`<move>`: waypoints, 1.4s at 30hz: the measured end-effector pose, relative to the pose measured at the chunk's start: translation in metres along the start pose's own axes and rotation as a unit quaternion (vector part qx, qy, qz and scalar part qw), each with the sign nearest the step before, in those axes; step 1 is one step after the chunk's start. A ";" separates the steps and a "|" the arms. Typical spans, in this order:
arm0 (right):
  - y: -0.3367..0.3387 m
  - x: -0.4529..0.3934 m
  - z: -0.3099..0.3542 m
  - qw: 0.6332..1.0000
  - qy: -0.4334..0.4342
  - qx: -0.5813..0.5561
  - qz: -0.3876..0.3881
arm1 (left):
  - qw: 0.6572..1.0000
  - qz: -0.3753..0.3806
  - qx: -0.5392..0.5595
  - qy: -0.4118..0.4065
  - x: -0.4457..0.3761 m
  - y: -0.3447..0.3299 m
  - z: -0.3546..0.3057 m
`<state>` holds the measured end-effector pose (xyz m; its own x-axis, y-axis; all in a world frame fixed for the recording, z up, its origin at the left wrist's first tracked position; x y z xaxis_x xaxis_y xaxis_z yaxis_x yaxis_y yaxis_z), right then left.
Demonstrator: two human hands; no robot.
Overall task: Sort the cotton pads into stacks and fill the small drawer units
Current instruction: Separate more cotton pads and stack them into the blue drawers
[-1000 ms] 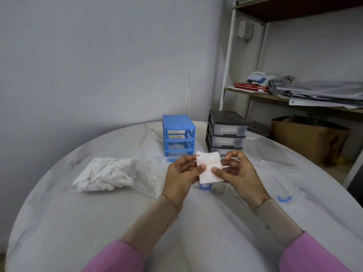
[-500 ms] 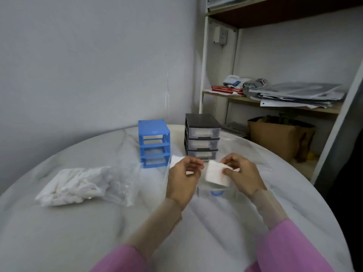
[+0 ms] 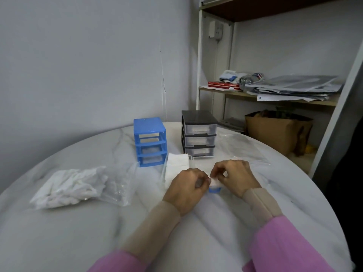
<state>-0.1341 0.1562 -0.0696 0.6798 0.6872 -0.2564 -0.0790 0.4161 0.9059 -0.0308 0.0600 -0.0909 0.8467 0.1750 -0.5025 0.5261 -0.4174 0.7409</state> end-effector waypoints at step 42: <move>-0.056 0.014 0.172 0.762 -0.067 -0.587 0.264 | 0.940 0.132 -0.245 0.199 0.127 0.188 0.115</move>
<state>0.0057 0.0401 -0.0660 0.3900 0.9090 0.1472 -0.9118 0.4036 -0.0763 0.1671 -0.0987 -0.0664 0.8649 0.4827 -0.1377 0.1839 -0.0496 0.9817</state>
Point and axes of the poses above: each hand's wrist, its own x-axis away from the middle knuckle, its own y-axis out of the back of the hand, z = x × y, the point moved 3 cm from there along -x, towards the middle knuckle, and after that the axes turned 9 degrees about -y, right-handed, at the moved point
